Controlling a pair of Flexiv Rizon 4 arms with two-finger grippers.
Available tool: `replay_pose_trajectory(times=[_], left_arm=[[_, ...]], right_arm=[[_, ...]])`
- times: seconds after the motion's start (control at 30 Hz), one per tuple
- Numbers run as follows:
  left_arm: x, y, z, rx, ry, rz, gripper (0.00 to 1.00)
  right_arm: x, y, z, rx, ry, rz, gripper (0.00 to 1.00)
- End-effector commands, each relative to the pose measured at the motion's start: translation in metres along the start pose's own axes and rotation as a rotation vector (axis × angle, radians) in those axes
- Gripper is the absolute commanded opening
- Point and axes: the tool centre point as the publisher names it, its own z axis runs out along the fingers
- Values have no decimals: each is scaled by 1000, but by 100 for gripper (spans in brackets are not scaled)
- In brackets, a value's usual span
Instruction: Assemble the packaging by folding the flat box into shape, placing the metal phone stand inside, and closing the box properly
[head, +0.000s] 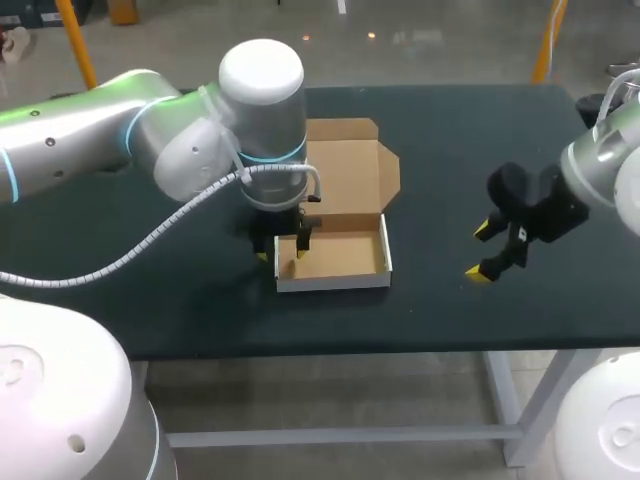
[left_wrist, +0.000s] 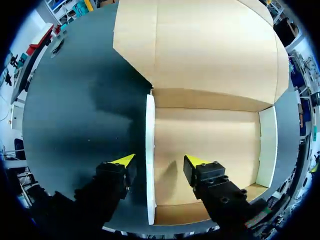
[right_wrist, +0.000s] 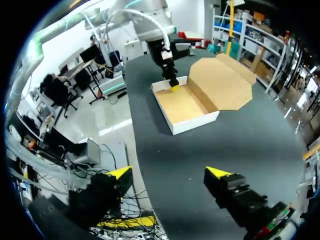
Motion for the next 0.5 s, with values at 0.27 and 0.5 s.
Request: replay_pose_trajectory(times=[0.27, 0.5], left_arm=[[-9, 3, -23, 53, 144, 1, 100], [-11, 10, -53, 123, 240, 49, 100]], right_arm=[[0, -2, -2, -5, -6, 4, 100], [-4, -1, -4, -11, -10, 20, 100]])
